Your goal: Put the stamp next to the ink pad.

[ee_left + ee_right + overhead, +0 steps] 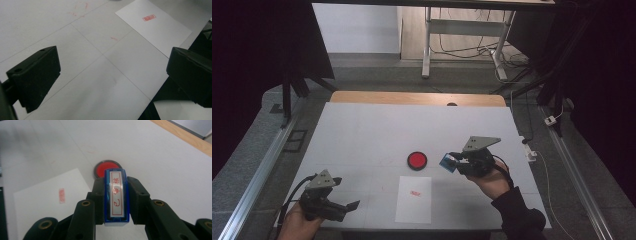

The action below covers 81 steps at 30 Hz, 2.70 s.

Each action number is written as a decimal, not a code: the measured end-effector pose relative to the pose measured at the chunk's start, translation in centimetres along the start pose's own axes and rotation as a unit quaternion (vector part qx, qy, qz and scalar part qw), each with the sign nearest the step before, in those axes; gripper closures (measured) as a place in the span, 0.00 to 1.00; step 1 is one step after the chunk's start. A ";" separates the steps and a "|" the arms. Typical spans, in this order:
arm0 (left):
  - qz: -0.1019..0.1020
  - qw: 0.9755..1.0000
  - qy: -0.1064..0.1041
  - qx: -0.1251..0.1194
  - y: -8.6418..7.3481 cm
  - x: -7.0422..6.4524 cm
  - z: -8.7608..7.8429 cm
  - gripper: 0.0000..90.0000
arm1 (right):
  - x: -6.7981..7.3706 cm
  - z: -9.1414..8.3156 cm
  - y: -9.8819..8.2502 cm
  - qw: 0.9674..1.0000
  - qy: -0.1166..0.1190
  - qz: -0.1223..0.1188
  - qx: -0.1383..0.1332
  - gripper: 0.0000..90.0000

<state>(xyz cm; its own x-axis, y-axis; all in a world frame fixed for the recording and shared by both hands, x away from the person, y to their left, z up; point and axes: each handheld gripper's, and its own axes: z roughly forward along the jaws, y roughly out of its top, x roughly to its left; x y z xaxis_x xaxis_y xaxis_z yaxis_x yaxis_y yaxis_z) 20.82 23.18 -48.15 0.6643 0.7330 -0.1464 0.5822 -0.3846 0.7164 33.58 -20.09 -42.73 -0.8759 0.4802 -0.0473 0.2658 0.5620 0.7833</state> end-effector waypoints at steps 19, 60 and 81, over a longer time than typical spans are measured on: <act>0.009 1.000 0.014 0.014 0.0 -0.1 0.0 0.00 | -2.7 0.4 -1.9 0.997 -0.055 0.024 0.040 0.77; 0.033 0.999 -0.010 0.031 0.1 -0.2 0.3 0.01 | -4.5 3.4 -4.7 0.991 -0.071 0.037 0.104 0.76; 0.034 0.999 -0.010 0.030 0.1 -0.3 0.3 0.01 | -3.9 1.8 -3.6 0.993 -0.083 0.056 0.058 0.48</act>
<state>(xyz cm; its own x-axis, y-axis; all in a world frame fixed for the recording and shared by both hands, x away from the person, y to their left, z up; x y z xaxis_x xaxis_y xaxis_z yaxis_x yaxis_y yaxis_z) 20.85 22.76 -48.24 0.7122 0.6930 -0.1122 0.5620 -0.4670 0.6827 36.72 -22.80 -46.48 -0.7628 0.6425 -0.0728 0.4104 0.5680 0.7134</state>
